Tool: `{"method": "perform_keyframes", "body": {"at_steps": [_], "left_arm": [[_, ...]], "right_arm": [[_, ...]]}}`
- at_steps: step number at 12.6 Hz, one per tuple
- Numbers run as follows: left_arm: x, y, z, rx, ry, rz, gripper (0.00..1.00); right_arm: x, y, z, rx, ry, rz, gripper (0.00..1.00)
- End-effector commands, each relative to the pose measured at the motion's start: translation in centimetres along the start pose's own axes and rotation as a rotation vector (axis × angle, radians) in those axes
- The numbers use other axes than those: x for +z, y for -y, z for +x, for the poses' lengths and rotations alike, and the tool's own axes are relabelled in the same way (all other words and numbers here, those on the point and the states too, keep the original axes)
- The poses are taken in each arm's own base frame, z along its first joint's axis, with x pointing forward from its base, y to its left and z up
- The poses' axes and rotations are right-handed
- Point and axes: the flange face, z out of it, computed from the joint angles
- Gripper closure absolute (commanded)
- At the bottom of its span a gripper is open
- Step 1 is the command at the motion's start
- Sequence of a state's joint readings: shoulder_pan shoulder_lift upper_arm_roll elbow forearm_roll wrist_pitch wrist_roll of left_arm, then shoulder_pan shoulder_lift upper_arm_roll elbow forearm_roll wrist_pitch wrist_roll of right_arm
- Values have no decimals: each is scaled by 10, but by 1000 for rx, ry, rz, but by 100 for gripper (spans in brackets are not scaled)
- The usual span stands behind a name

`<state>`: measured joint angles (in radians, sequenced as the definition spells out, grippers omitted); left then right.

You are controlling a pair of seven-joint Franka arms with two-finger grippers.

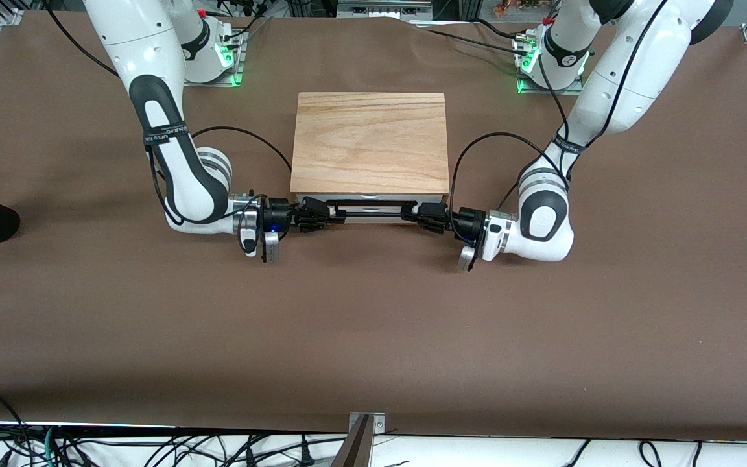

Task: Pull top drawer with both arms simultaneously
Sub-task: 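Close the left gripper and the right gripper on the black handle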

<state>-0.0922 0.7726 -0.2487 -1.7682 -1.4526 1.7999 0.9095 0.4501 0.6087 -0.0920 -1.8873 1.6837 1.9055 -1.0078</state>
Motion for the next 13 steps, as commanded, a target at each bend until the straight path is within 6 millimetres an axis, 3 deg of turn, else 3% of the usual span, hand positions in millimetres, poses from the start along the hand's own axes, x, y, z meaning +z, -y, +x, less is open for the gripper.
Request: {"method": "perform_keyframes", "body": {"at_steps": [1,5,9,13], "left_arm": [[2,3,-9,31,-7,-22,63],[3,5,-10,38,-4,-21,99],[4,2,-8,43,-2,-20,100],[0,-4,8,62,-17,-16,98]], "right_arm": [[-10,7,7,-8,-28,26,100],[-16,10,10,-10,-25,54,100],[-21,13,15,-17,-26,71,100],[-18,12,34,-28,-35,75,100]]}}
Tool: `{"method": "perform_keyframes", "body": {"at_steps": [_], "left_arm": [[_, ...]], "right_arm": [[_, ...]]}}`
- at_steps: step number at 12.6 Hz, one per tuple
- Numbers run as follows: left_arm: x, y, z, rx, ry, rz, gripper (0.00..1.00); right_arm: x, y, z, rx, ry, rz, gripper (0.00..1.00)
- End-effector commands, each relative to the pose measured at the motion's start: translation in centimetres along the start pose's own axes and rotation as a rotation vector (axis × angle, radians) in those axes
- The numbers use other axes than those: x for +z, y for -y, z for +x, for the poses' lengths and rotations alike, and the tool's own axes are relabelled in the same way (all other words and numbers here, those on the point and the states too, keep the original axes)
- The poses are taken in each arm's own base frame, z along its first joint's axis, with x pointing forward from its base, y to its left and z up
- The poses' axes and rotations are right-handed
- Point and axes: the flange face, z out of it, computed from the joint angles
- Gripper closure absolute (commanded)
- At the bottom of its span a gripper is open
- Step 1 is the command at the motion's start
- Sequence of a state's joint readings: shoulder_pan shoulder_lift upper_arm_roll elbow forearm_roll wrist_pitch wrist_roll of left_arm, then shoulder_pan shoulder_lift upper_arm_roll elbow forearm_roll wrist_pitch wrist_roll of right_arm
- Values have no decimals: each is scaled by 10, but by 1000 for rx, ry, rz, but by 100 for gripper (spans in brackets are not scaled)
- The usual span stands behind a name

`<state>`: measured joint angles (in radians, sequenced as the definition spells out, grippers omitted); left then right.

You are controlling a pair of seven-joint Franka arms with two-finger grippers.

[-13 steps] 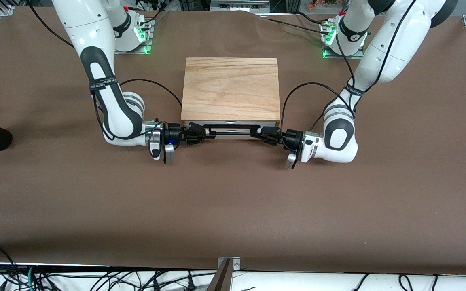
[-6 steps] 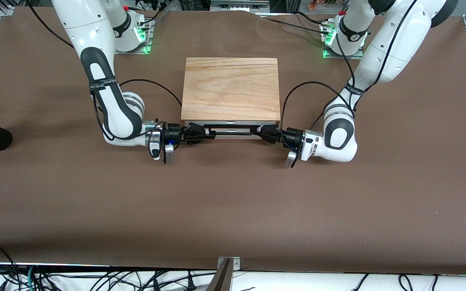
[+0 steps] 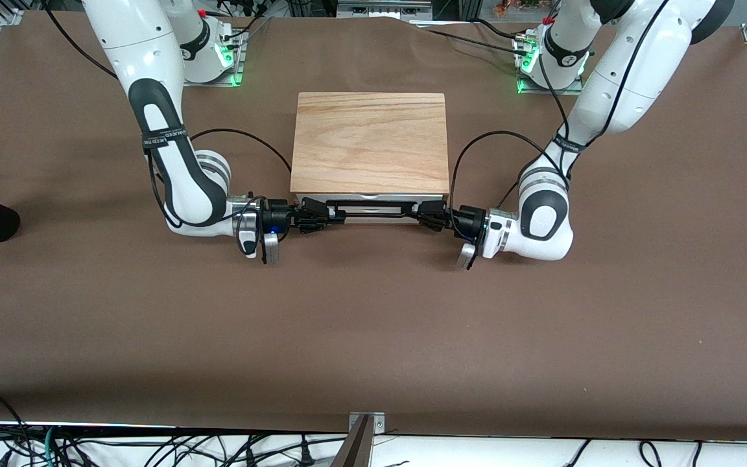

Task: Pull top drawer with both arms simultaneously
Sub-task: 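Close the left gripper and the right gripper on the black handle, then pull the handle outward with both grippers, sliding the drawer open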

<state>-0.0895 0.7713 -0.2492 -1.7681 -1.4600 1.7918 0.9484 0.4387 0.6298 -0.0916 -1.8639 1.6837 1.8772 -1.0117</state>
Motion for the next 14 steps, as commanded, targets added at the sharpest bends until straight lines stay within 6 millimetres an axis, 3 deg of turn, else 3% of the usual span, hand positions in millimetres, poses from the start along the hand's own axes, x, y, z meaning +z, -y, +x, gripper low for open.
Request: {"method": "perform_keyframes", "body": {"at_steps": [1,5,10,14], "left_arm": [[-1,-3,13,29,-19,-4,98],[-5,-6,30,6,-31,-7,98],[-19,-24,70,-6,-52,4,98],[-26,-17,84,-11,-99,37,98]], "right_arm": [[-18,12,36,-25,-47,51,100],[-18,10,63,-32,-62,47,100],[-24,9,95,-5,-86,51,100],[-28,14,111,22,-110,43,100]]}}
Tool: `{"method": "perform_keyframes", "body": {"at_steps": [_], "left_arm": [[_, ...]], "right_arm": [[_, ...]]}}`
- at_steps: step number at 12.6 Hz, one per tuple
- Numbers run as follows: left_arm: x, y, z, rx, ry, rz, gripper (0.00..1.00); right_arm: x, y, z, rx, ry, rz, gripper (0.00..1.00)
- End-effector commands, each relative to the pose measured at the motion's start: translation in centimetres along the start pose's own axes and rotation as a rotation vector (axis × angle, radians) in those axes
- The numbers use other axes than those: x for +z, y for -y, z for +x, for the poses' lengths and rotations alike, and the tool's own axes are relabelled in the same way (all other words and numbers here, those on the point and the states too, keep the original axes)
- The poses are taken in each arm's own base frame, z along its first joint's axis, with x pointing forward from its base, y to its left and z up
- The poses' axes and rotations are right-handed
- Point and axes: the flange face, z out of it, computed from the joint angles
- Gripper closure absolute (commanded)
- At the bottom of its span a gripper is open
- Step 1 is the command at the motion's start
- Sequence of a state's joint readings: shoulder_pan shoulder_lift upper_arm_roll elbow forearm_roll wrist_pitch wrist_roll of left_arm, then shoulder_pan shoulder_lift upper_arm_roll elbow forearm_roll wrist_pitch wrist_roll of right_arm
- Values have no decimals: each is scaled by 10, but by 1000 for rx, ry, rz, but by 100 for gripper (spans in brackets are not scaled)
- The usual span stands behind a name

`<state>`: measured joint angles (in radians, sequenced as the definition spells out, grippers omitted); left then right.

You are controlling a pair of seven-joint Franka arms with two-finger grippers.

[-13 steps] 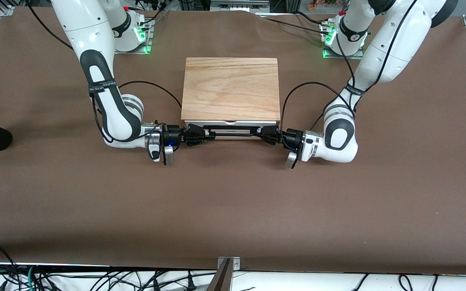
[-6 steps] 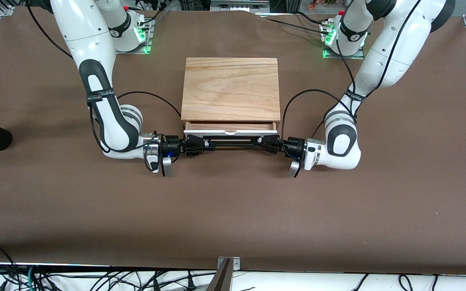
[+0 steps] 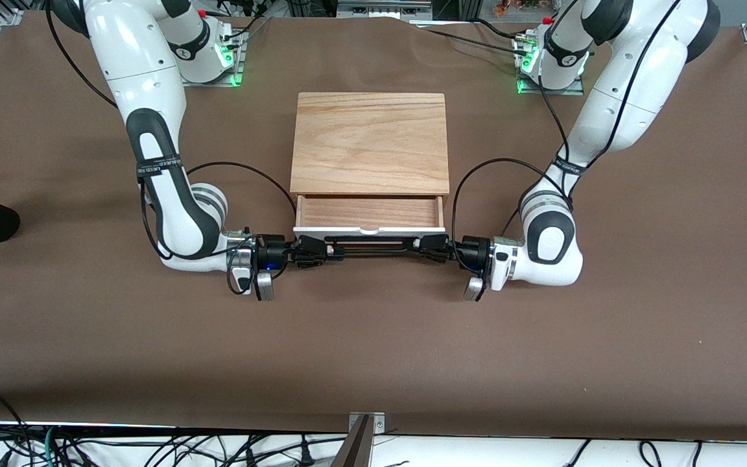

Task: Pull top drawer with both arms simultaneously
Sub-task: 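Pull the handle outward with both grippers, sliding the drawer open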

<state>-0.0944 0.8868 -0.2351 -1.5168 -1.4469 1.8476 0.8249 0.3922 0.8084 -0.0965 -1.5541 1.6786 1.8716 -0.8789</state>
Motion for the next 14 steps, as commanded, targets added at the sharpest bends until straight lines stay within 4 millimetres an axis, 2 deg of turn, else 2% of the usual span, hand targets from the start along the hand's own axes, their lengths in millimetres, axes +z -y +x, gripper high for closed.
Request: {"method": "perform_keyframes", "body": {"at_steps": [1,6,7,8,9,10,14], "left_arm": [[-3,-5,18,-13,-18,4,98],[-13,-8,33,-22,-38,10,98],[-13,-6,34,-26,-39,10,98],[-13,-6,36,-23,-40,11,98],[-16,-6,38,-18,-45,16,98],[-16,-4,39,-18,-46,16,98],[-15,-3,46,-20,-48,30,98]], "right_arm": [[-20,23,33,16,-59,26,100],[-20,19,38,8,-68,18,100],[-20,21,39,5,-69,19,87],[-20,23,40,1,-70,20,80],[-20,23,41,0,-70,20,48],[-20,26,42,-8,-69,22,0],[-20,30,44,-16,-71,23,0]]}}
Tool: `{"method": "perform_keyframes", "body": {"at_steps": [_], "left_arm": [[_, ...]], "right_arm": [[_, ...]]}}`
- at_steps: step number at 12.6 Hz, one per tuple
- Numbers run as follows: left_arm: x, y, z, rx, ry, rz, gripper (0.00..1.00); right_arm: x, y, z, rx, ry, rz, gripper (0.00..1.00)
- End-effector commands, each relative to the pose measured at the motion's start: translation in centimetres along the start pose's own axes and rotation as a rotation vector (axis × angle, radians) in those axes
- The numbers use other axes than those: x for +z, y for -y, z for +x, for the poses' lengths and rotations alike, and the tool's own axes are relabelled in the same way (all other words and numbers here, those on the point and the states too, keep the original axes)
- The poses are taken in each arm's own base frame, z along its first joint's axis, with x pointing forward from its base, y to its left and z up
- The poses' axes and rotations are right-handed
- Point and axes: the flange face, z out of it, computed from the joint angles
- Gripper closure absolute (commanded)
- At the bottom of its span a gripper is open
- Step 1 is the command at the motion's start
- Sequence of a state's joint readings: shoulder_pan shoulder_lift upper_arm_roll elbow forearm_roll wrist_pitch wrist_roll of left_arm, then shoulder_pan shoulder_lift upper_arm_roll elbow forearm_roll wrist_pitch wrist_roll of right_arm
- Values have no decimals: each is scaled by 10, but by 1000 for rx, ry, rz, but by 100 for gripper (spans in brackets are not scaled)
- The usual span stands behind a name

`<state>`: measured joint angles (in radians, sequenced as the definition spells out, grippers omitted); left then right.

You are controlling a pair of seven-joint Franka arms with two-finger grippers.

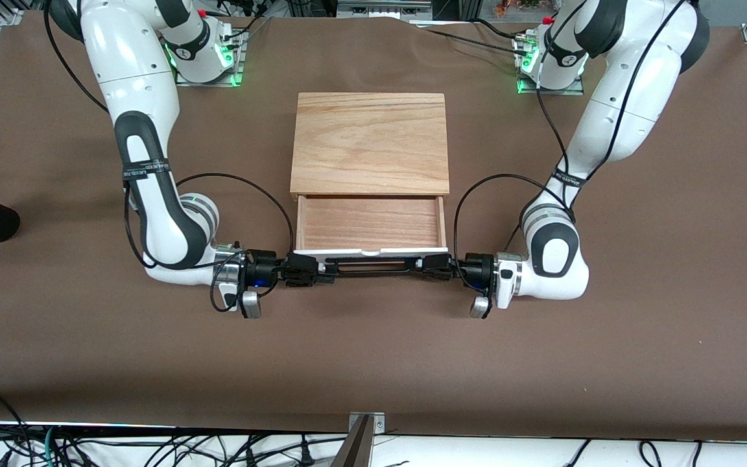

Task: Pull top drawer with both arms simultaneously
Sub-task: 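Pull the handle outward with both grippers, sliding the drawer open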

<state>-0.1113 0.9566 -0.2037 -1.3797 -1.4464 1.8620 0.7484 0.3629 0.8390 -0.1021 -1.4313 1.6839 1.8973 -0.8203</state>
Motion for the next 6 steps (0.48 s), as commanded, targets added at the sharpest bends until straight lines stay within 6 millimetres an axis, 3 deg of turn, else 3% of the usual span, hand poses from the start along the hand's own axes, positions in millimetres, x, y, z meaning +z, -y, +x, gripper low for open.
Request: {"method": "perform_keyframes", "body": {"at_steps": [1,3,5,6], "left_arm": [[-1,-5,14,-4,-2,11,95],[2,-4,12,-8,2,12,69],[8,-4,10,-10,10,10,66],[8,-4,10,-10,10,10,57]], "right_arm": [[-2,9,4,4,-6,22,0],[-3,10,5,0,-2,20,0],[-7,9,6,-4,-4,13,0],[-7,11,6,-6,-4,12,0]]}}
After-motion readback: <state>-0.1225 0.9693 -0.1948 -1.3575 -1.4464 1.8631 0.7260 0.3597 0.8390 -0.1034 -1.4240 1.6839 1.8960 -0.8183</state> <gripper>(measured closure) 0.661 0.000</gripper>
